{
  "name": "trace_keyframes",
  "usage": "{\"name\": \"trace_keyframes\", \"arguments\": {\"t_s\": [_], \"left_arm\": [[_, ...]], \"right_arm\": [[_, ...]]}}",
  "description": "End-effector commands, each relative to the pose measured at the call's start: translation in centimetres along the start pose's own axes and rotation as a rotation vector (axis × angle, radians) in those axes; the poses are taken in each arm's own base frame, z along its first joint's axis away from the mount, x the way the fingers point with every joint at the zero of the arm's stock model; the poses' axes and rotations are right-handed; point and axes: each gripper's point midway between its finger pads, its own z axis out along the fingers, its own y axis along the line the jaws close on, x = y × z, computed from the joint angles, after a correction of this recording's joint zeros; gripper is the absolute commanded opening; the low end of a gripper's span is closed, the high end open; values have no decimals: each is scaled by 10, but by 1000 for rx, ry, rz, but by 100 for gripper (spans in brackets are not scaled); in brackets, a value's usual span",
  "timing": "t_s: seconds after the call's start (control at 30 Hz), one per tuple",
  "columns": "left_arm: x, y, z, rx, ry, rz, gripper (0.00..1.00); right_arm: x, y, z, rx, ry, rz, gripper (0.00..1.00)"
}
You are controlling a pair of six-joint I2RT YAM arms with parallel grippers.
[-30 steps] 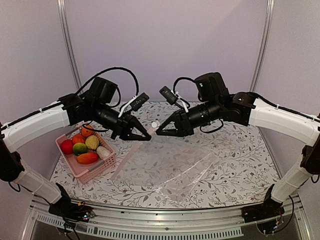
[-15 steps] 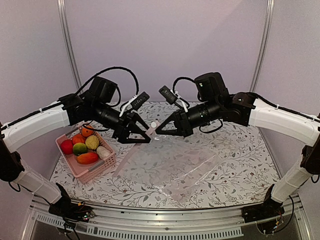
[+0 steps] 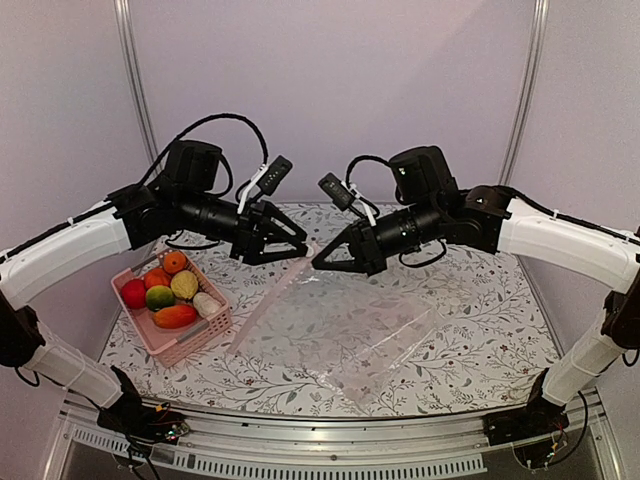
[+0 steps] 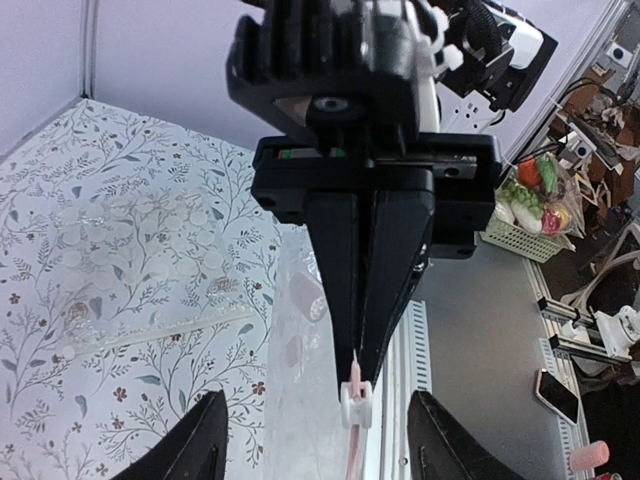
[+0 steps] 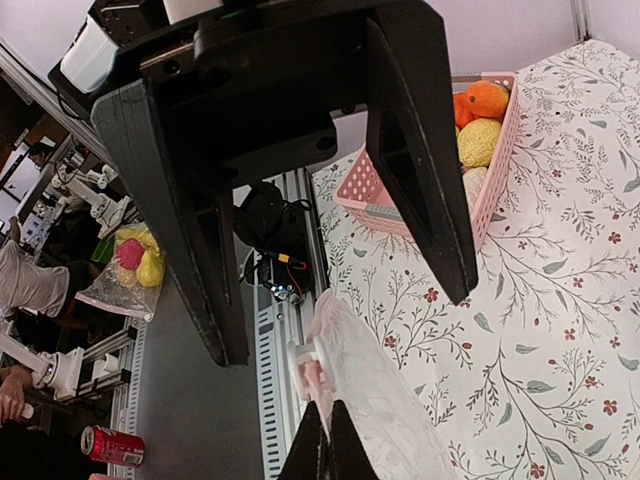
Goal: Place the food in the zip-top bag and seal the zipper
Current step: Hold the zipper from the zipper food storage bag.
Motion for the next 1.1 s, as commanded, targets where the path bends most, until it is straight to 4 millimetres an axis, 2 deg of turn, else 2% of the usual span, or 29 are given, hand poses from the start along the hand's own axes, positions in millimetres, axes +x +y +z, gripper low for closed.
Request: {"name": "trace_keyframes", "arguments": {"t_s": [0.0, 0.3, 0.57, 0.93, 1.07], "left_arm": [[-9, -11, 4, 40, -20, 18, 59], [-1, -14, 12, 75, 8, 3, 56], [2, -13, 14, 81, 14, -6, 37], [3, -11, 14, 75, 14, -5, 20], [3, -11, 14, 75, 15, -4, 9]], "right_arm": [[0, 4, -7, 17, -13, -21, 0], [-2, 5, -8, 21, -17, -27, 0], [-3, 3, -6, 22, -15, -23, 0], [-2, 0, -5, 37, -12, -18, 0], [-1, -3, -5, 49, -12, -17, 0]]}}
